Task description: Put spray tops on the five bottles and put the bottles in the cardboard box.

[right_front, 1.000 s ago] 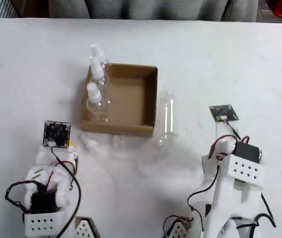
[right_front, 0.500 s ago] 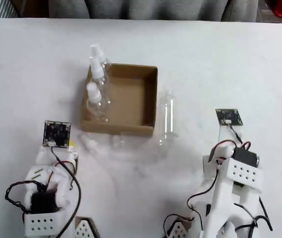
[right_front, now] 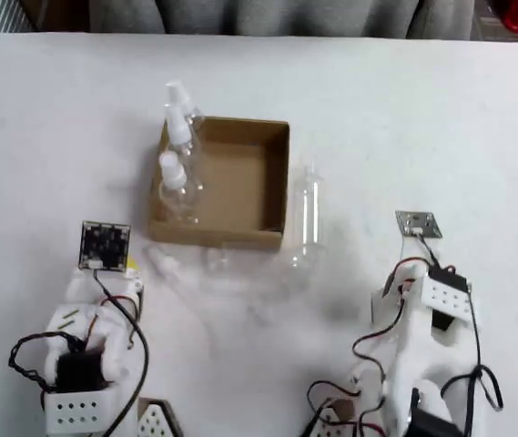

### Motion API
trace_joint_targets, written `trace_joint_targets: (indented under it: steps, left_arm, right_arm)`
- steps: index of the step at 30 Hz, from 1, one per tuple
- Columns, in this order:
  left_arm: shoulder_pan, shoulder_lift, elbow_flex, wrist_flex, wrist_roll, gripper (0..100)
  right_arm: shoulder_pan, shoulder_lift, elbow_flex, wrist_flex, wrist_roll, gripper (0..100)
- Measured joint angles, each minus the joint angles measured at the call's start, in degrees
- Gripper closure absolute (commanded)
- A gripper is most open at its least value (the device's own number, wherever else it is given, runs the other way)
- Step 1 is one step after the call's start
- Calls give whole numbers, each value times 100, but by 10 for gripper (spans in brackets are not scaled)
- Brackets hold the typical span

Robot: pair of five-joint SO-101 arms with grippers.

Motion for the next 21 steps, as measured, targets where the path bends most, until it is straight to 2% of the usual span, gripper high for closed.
trace_joint_targets:
  steps: [3, 7, 12, 17, 21]
  left_arm:
    - [0, 0, 0, 0, 0, 977]
    - [0, 0, 0, 0, 0, 977]
    - [0, 0, 0, 0, 0, 977]
    - [0, 0, 0, 0, 0, 978]
    - [-149, 0, 0, 0, 0, 978]
  right_arm:
    - [35, 132, -18, -141, 0, 990]
    - [26, 158, -202, -97, 0, 978]
    - [-176, 176, -1011, 545, 0, 982]
    - [-1222, 176, -1987, 1486, -26, 982]
    - [-2470, 176, -2418, 1776, -651, 982]
